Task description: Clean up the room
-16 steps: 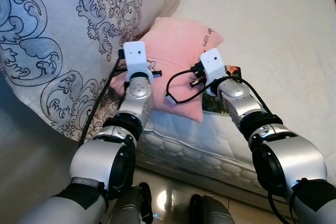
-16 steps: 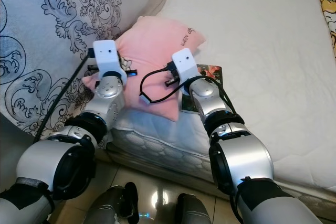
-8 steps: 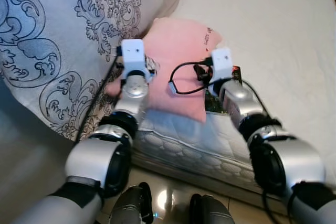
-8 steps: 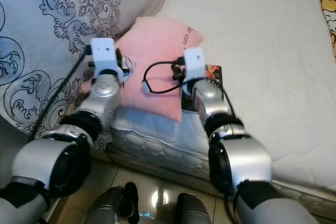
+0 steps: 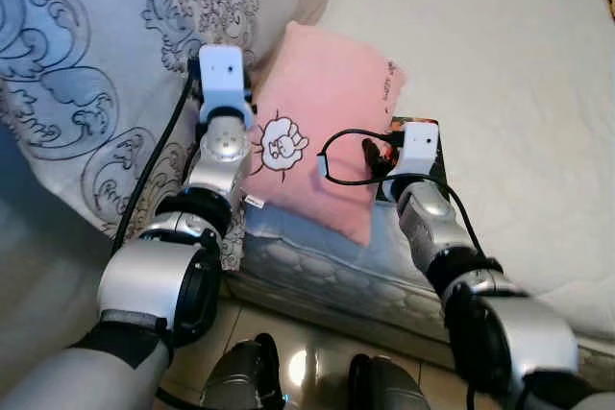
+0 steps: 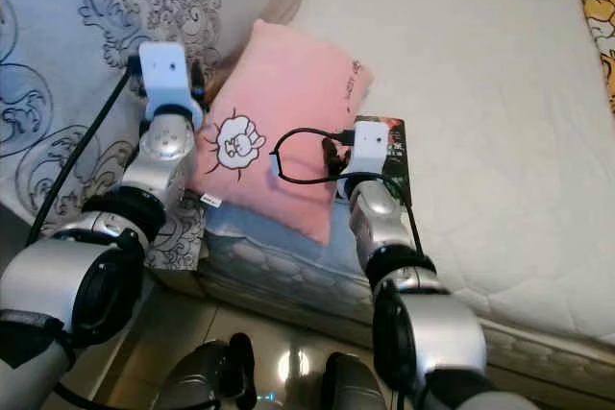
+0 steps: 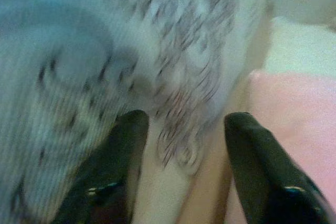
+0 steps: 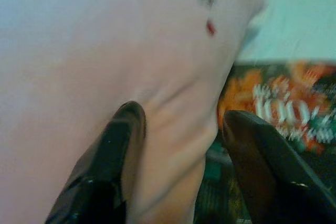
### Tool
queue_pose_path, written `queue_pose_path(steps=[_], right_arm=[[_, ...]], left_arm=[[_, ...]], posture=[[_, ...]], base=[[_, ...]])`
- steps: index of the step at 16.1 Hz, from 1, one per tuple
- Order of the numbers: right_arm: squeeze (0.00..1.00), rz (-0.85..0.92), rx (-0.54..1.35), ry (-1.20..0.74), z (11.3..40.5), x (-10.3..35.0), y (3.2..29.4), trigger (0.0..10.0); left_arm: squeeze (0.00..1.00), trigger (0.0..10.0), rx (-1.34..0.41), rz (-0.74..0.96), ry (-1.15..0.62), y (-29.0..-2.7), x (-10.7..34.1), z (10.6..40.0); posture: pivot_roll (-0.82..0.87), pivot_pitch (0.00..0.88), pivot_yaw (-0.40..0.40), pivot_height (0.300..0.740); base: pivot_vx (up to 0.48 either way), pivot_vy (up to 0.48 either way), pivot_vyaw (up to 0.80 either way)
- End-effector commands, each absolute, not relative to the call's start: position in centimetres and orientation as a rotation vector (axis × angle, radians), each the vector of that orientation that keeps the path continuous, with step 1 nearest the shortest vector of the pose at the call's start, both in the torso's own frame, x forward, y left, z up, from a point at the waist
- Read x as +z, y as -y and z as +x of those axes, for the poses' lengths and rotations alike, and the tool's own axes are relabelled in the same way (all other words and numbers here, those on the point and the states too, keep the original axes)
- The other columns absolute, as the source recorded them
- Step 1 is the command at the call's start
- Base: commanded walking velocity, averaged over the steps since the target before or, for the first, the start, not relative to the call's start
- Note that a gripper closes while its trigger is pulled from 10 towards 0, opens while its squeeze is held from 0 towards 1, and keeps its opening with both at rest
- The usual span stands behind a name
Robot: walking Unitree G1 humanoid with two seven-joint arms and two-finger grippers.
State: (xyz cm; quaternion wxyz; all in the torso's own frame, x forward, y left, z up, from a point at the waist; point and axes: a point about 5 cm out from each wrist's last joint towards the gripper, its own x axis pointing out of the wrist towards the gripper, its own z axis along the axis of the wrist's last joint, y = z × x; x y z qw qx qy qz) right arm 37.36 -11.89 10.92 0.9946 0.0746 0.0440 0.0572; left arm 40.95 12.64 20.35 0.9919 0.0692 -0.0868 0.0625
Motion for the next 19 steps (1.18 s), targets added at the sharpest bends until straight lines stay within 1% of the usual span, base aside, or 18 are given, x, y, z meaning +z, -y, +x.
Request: queue_pose_path(steps=[1, 3, 4, 6, 7, 8, 9, 10, 11, 13, 15, 16, 17, 18, 19], right_arm=[[1.0, 0.139, 0.075, 0.003, 37.2, 11.7, 12.1, 10.0], [1.0, 0.076, 0.029, 0.158, 35.8, 13.1, 12.5, 10.0], [1.0, 0.043, -0.003, 0.241, 33.5, 13.7, 13.3, 10.0], [1.0, 0.014, -0.028, 0.277, 31.7, 13.8, 14.1, 10.0], [1.0, -0.015, -0.103, 0.246, 28.8, 12.2, 15.8, 10.0], [1.0, -0.038, -0.188, 0.182, 25.8, 10.3, 17.7, 10.0], [1.0, -0.044, -0.21, 0.161, 25.1, 9.8, 18.2, 10.0], [1.0, -0.062, -0.239, 0.105, 23.5, 8.8, 19.0, 10.0], [1.0, -0.076, -0.246, 0.067, 22.1, 8.4, 19.3, 10.0], [1.0, -0.062, -0.267, 0.034, 22.1, 8.1, 19.9, 10.0], [1.0, 0.017, -0.248, -0.01, 22.2, 7.5, 20.0, 10.0], [1.0, 0.042, -0.199, -0.064, 21.6, 6.6, 19.7, 10.0], [1.0, 0.029, -0.171, -0.097, 21.0, 6.1, 19.7, 10.0], [0.31, 0.01, -0.173, -0.124, 20.6, 5.8, 19.9, 10.0], [0.0, 0.016, -0.21, -0.134, 21.2, 5.6, 20.2, 10.0]], left_arm=[[1.0, 10.0, 0.047, 0.161, 0.256, -11.7, 22.0, 41.1], [1.0, 10.0, -0.04, 0.144, 0.275, -11.4, 21.4, 40.6], [1.0, 10.0, -0.139, 0.109, 0.221, -11.1, 19.2, 39.6], [1.0, 10.0, -0.212, 0.086, 0.177, -10.8, 17.6, 38.7], [1.0, 10.0, -0.28, 0.105, 0.128, -11.2, 15.1, 36.8], [1.0, 10.0, -0.308, 0.12, 0.084, -11.9, 13.4, 35.3], [1.0, 10.0, -0.309, 0.121, 0.075, -12.1, 13.1, 35.0], [1.0, 10.0, -0.31, 0.107, 0.058, -12.8, 12.6, 34.4], [0.0, 10.0, -0.294, 0.049, 0.043, -13.6, 12.5, 33.7], [0.0, 10.0, -0.274, 0.005, 0.042, -13.8, 12.6, 33.7], [0.0, 10.0, -0.301, 0.039, 0.066, -13.8, 12.1, 32.9], [1.0, 10.0, -0.299, 0.038, 0.031, -14.1, 11.1, 32.1], [1.0, 10.0, -0.317, 0.016, -0.007, -14.0, 10.5, 31.5], [1.0, 10.0, -0.324, 0.01, -0.026, -13.7, 10.3, 31.2], [0.25, 10.0, -0.329, 0.003, -0.016, -13.5, 10.5, 31.7]], posture=[[-0.02, 0.075, -0.026, 0.719], [-0.02, 0.043, -0.012, 0.719], [-0.04, 0.014, 0.008, 0.719], [-0.03, 0.006, 0.018, 0.719], [-0.04, 0.0, 0.03, 0.719], [-0.03, 0.0, 0.035, 0.719], [-0.03, 0.0, 0.035, 0.719], [-0.03, 0.0, 0.03, 0.719], [-0.04, 0.0, 0.032, 0.719], [-0.05, 0.0, 0.027, 0.719], [-0.05, 0.0, 0.026, 0.719], [-0.05, 0.0, 0.031, 0.719], [-0.05, 0.0, 0.042, 0.719], [-0.05, 0.0, 0.05, 0.719], [-0.05, 0.0, 0.061, 0.719]], base=[[0.0, 0.0, 0.0], [0.0, 0.0, 0.0], [0.0, 0.0, 0.0], [0.0, 0.0, 0.0], [0.0, 0.0, 0.0], [0.0, 0.0, 0.0], [0.0, 0.0, 0.0], [0.0, 0.0, 0.0], [0.0, 0.0, 0.0], [0.0, 0.0, 0.0], [0.0, 0.0, 0.0], [0.0, 0.0, 0.0], [0.0, 0.0, 0.0], [0.0, 0.0, 0.0], [0.0, -0.469, 0.0]])
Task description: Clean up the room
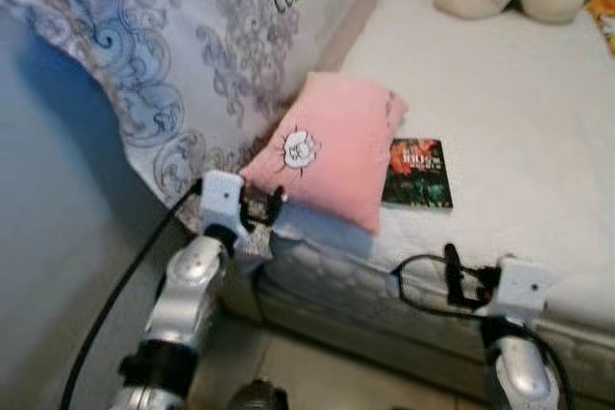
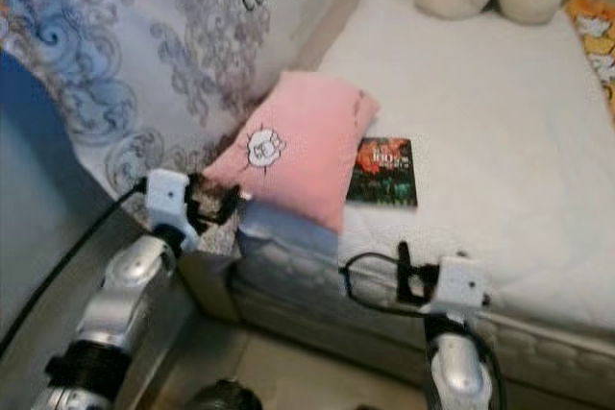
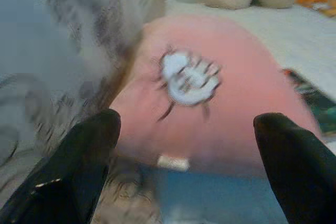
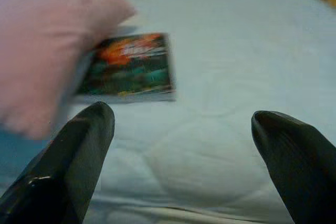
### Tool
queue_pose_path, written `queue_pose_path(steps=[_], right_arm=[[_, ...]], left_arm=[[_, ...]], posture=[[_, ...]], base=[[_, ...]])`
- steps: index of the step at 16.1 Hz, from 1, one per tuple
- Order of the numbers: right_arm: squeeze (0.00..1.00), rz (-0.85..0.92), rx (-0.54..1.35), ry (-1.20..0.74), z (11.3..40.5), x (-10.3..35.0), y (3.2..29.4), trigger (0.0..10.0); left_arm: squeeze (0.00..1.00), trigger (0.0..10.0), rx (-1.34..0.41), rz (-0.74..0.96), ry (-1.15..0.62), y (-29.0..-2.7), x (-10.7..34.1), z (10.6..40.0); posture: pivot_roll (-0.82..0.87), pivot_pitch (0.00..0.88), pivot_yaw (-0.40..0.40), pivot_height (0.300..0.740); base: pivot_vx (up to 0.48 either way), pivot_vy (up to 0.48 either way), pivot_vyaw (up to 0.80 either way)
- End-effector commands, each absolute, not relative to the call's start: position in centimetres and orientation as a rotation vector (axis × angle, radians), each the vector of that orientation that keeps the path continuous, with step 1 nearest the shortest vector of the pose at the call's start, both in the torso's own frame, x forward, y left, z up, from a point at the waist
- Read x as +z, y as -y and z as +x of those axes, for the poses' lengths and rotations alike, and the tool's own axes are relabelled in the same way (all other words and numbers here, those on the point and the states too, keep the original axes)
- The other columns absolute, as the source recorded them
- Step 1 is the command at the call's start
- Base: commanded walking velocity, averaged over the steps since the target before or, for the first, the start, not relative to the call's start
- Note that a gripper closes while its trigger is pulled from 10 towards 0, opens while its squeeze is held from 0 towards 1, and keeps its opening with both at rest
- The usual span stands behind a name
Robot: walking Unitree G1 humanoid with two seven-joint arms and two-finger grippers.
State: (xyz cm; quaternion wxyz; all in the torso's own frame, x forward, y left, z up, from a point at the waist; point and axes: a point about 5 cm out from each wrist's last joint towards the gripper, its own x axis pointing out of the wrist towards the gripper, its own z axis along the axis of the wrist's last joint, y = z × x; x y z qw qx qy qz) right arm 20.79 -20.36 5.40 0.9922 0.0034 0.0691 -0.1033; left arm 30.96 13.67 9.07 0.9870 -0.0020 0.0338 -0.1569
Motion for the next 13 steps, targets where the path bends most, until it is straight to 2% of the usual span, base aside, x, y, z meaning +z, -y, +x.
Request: queue_pose_path(steps=[1, 2, 3, 4, 7, 13], right_arm=[[0.0, 0.019, -0.212, -0.129, 21.7, 5.7, 20.1, 10.0], [0.0, 0.027, -0.209, -0.118, 22.6, 5.9, 19.8, 10.0], [0.0, 0.026, -0.198, -0.106, 23.4, 6.1, 19.5, 10.0], [0.0, 0.024, -0.187, -0.1, 23.8, 6.3, 19.3, 10.0], [0.0, -0.016, -0.131, -0.051, 24.9, 7.2, 18.8, 10.0], [0.0, -0.049, -0.085, -0.077, 24.6, 6.7, 19.0, 10.0]], left_arm=[[0.34, 10.0, -0.323, -0.001, -0.015, -13.5, 10.5, 31.9], [0.8, 10.0, -0.304, -0.013, -0.023, -13.6, 10.5, 32.3], [0.62, 10.0, -0.302, -0.02, -0.024, -13.5, 10.5, 32.4], [0.0, 10.0, -0.316, -0.025, -0.025, -13.2, 10.5, 32.4], [0.0, 10.0, -0.298, -0.037, -0.027, -12.8, 10.3, 32.5], [0.0, 10.0, -0.26, -0.027, -0.05, -13.1, 9.1, 31.6]], posture=[[-0.05, 0.0, 0.067, 0.719], [-0.05, 0.0, 0.066, 0.719], [-0.05, 0.0, 0.062, 0.719], [-0.05, 0.0, 0.061, 0.719], [-0.05, 0.0, 0.052, 0.719], [-0.02, 0.0, 0.007, 0.719]], base=[[0.244, -0.409, 0.0], [0.247, -0.409, 0.0], [0.251, -0.405, 0.0], [0.247, -0.409, 0.0], [0.265, -0.398, 0.0], [0.265, -0.397, -0.73]])
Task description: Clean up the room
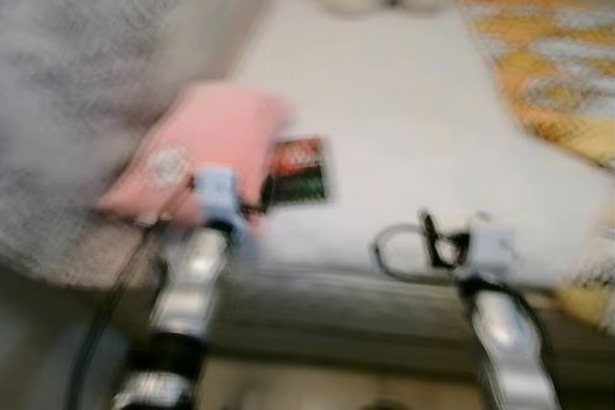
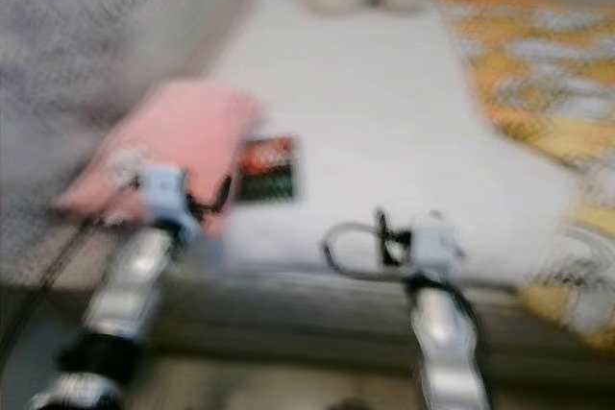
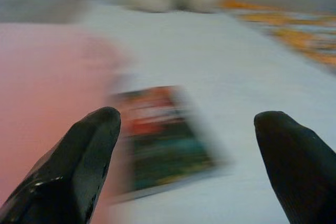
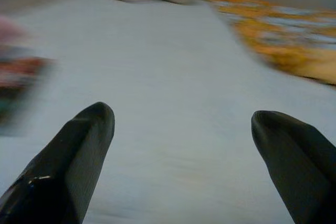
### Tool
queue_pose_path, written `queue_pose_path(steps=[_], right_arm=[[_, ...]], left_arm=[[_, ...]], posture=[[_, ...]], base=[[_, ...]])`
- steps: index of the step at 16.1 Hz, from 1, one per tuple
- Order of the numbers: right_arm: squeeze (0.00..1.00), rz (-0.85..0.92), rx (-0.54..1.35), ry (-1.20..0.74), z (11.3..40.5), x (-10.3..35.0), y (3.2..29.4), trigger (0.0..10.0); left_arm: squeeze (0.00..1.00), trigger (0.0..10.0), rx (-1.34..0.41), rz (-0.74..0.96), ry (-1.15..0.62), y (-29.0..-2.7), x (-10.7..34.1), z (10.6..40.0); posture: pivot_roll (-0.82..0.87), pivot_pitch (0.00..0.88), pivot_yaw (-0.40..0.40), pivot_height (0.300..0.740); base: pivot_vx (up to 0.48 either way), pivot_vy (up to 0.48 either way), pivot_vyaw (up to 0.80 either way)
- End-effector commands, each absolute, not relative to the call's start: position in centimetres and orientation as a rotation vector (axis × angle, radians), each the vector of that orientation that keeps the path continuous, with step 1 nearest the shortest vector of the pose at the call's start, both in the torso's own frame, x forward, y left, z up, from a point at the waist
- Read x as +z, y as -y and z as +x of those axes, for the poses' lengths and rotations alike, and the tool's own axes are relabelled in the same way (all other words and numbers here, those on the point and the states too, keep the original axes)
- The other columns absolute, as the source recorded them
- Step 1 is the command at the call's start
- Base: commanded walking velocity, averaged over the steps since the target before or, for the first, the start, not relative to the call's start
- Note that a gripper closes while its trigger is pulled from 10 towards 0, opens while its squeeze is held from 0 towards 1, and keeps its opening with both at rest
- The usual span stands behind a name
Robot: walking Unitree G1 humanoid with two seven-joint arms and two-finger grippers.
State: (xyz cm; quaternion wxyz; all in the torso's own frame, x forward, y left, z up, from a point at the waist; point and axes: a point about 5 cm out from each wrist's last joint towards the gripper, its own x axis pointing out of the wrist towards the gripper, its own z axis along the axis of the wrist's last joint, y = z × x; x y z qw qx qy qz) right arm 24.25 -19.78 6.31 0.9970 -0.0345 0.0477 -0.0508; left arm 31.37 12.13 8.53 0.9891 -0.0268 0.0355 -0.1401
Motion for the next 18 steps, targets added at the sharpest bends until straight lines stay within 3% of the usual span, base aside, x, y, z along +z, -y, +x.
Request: queue_pose_path(steps=[1, 6, 10, 12, 16, 18], right_arm=[[0.0, -0.053, -0.073, -0.079, 24.6, 6.6, 18.9, 10.0], [0.0, -0.054, -0.063, -0.076, 25.6, 6.9, 19.5, 10.0], [0.0, -0.055, -0.076, -0.054, 26.8, 7.1, 19.7, 10.0], [0.0, -0.063, -0.065, -0.052, 26.8, 7.0, 19.2, 10.0], [0.0, -0.062, -0.03, -0.08, 27.0, 6.1, 17.8, 10.0], [0.0, -0.056, -0.043, -0.071, 27.2, 6.2, 17.7, 10.0]], left_arm=[[0.0, 10.0, -0.272, -0.016, -0.039, -13.0, 9.3, 31.6], [0.0, 10.0, -0.266, -0.01, -0.027, -13.6, 9.6, 31.9], [0.0, 10.0, -0.316, -0.006, -0.05, -12.9, 9.2, 32.3], [0.0, 10.0, -0.274, 0.071, -0.095, -13.1, 8.6, 32.9], [0.0, 10.0, -0.229, 0.031, -0.096, -14.1, 9.3, 34.1], [0.0, 10.0, -0.236, 0.017, -0.098, -14.2, 9.3, 34.3]], posture=[[-0.02, 0.0, 0.001, 0.719], [0.0, 0.0, -0.031, 0.719], [-0.01, 0.0, -0.005, 0.719], [-0.02, 0.0, -0.015, 0.719], [-0.03, 0.0, 0.009, 0.719], [-0.03, 0.0, 0.015, 0.719]], base=[[0.266, -0.398, -0.77], [0.266, -0.397, -0.77], [0.287, -0.369, -0.77], [0.0, 0.0, -0.77], [0.0, 0.0, 0.0], [0.0, 0.472, 0.0]])
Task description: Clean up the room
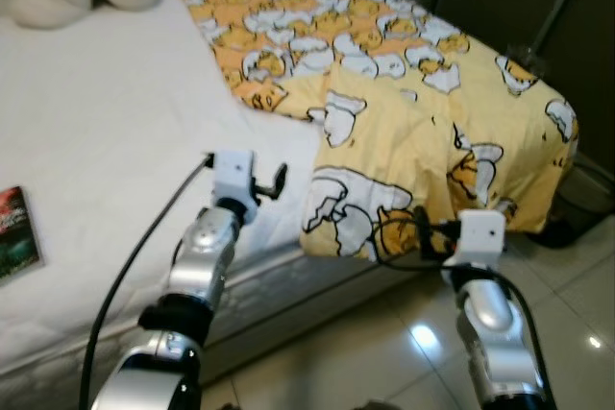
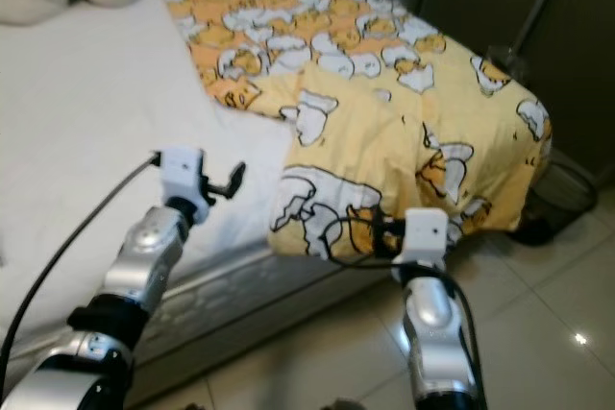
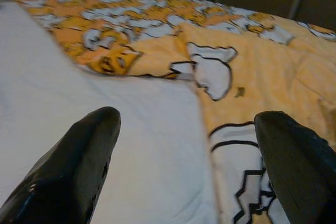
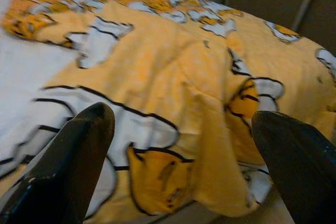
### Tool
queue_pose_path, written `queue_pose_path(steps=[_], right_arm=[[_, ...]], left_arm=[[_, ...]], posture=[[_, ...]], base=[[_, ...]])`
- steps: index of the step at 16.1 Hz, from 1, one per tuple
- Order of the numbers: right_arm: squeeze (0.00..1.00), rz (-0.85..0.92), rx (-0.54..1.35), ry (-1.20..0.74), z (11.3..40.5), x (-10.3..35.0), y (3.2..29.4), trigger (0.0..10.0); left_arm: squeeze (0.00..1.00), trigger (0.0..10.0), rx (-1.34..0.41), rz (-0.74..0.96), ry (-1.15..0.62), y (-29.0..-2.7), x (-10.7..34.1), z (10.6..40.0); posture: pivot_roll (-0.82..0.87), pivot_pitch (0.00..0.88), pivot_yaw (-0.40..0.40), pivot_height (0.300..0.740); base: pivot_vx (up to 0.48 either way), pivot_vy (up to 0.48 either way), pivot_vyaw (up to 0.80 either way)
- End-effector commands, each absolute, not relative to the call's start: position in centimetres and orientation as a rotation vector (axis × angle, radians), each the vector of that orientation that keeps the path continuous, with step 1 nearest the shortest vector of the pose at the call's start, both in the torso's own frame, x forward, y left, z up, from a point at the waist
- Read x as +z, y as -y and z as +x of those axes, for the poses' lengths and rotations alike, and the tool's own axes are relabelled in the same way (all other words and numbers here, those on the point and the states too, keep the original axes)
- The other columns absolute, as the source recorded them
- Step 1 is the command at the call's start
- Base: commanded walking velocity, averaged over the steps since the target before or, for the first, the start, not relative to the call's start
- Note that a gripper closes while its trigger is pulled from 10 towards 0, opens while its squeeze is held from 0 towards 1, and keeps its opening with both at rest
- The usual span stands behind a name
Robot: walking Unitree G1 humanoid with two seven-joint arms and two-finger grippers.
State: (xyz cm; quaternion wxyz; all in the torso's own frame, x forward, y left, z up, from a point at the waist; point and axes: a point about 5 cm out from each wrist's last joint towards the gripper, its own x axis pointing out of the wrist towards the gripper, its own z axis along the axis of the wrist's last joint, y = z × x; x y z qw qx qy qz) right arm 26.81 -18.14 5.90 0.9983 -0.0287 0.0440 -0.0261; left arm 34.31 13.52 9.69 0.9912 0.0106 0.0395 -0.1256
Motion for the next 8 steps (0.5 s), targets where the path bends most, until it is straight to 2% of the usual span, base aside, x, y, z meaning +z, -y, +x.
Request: queue_pose_path(steps=[1, 2, 8], right_arm=[[0.0, -0.058, -0.043, -0.068, 27.2, 6.3, 17.6, 10.0], [0.0, -0.07, -0.034, -0.069, 27.3, 6.3, 17.5, 10.0], [0.0, -0.051, -0.046, -0.056, 27.5, 6.1, 17.1, 10.0]], left_arm=[[0.0, 10.0, -0.253, 0.042, -0.089, -14.0, 9.5, 34.3], [0.0, 10.0, -0.269, 0.057, -0.078, -13.8, 9.6, 34.4], [0.0, 10.0, -0.35, 0.075, -0.057, -12.4, 10.5, 35.3]], posture=[[-0.04, 0.0, 0.022, 0.719], [-0.04, 0.0, 0.031, 0.719], [-0.07, 0.0, 0.066, 0.719]], base=[[0.0, 0.435, 0.0], [0.24, 0.416, -0.46], [0.277, 0.389, -0.76]])
